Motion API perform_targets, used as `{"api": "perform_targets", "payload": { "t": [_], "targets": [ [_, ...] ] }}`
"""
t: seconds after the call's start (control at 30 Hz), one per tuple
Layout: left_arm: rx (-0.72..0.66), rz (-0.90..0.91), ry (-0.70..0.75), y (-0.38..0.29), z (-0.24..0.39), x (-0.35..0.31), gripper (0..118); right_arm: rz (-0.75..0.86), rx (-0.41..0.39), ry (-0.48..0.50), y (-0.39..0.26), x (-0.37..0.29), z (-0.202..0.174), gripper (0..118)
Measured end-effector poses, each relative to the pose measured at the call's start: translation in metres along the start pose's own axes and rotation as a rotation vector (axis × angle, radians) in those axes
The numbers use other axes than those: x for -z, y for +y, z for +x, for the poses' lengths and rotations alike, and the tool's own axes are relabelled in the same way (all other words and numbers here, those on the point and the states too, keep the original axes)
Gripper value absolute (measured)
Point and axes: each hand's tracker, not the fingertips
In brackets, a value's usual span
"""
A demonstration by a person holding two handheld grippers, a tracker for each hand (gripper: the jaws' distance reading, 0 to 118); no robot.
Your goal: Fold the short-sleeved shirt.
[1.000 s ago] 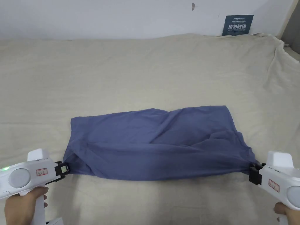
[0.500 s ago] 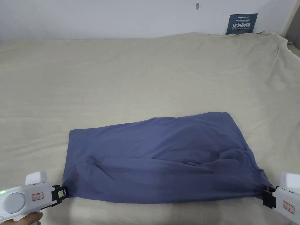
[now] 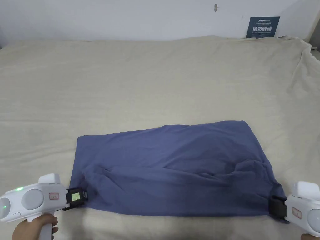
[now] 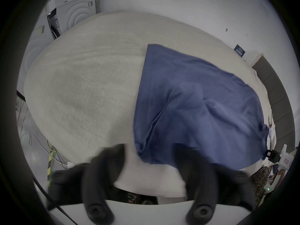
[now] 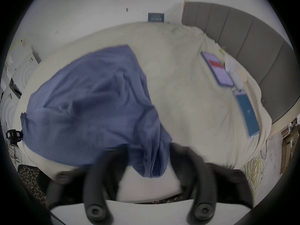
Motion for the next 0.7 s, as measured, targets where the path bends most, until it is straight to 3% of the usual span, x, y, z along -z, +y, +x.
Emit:
{"api": "perform_targets", "payload": {
  "t": [0.03, 0.07, 0.4, 0.5, 0.6, 0.7],
  "targets": [
    [-0.001, 0.043, -0.019, 0.002, 0.005, -0.01, 101, 0.047, 0.0, 0.01, 0.006, -0.011, -0.001, 85],
    [0.012, 0.101, -0.038, 0.006, 0.01, -0.021, 104, 0.102, -0.004, 0.012, 0.015, -0.023, -0.001, 85],
    [0.162, 0.549, -0.057, 0.03, 0.088, -0.133, 103, 0.568, -0.037, 0.076, 0.073, -0.138, -0.027, 85],
    [0.161, 0.655, -0.039, 0.026, 0.104, -0.146, 96, 0.643, -0.046, 0.049, 0.074, -0.147, -0.036, 85],
    [0.167, 0.753, 0.007, 0.019, 0.115, -0.15, 80, 0.691, -0.053, 0.021, 0.07, -0.149, -0.042, 82],
    [0.191, 0.798, 0.024, 0.011, 0.122, -0.15, 71, 0.716, -0.041, 0.025, 0.066, -0.149, -0.043, 73]
  ]
}}
